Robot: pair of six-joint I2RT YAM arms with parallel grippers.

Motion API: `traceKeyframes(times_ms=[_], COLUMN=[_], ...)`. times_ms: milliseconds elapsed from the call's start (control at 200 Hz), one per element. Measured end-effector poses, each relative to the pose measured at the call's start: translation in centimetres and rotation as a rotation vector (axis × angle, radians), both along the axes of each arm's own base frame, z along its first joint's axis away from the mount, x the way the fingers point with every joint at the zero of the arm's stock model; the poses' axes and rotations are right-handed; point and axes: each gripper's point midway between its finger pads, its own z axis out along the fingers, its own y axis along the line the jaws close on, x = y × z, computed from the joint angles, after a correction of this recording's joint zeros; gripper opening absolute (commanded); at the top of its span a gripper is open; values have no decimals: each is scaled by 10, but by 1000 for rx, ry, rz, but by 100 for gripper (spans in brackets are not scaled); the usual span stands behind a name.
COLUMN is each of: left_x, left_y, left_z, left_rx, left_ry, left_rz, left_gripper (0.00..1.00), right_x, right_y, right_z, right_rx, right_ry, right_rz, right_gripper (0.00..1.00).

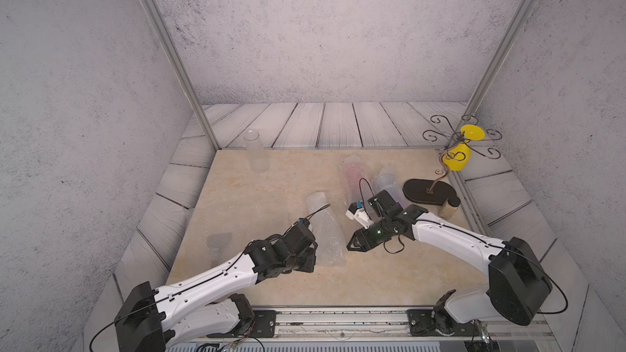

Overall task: Unwrap the vase from the bubble wrap
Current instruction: Unwrap the bubble wrap at the center of the board.

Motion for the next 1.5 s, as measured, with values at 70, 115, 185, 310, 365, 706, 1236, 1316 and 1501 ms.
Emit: traceKeyframes(times_ms=[70,115,185,310,365,706,1236,1316,1501], left_x=[-4,-6,-8,-12,-12,33,150,164,177], left_y=[1,3,5,12,15,35,-32,-32,-31], left_z=[2,3,6,15,21,49,31,21,-3], left_rx=[-7,-9,-17,-32,-39,-82,35,69,112], left_ry=[10,14,19,12,7,4,63,83,122], left_rz=[-5,-9,-6,4,19,192,127,136,136], left_gripper=[28,31,32,35,39,59,81,79,69], right_x=[5,8,14,24,29,53,63,64,66], right_y=[-1,0,1,8,11,24,32,31,22], right_z=[11,18,27,38,38,3,-11,-11,-21], right_rx=[-5,-7,-9,-6,-11,-119,-130,-129,-137], right_ry=[-30,-47,-72,-93,-89,7,50,50,75], right_rz=[-5,-6,-9,-9,-7,-22,-42,-46,-82], right_gripper=[54,55,58,65,68,75,75,76,76])
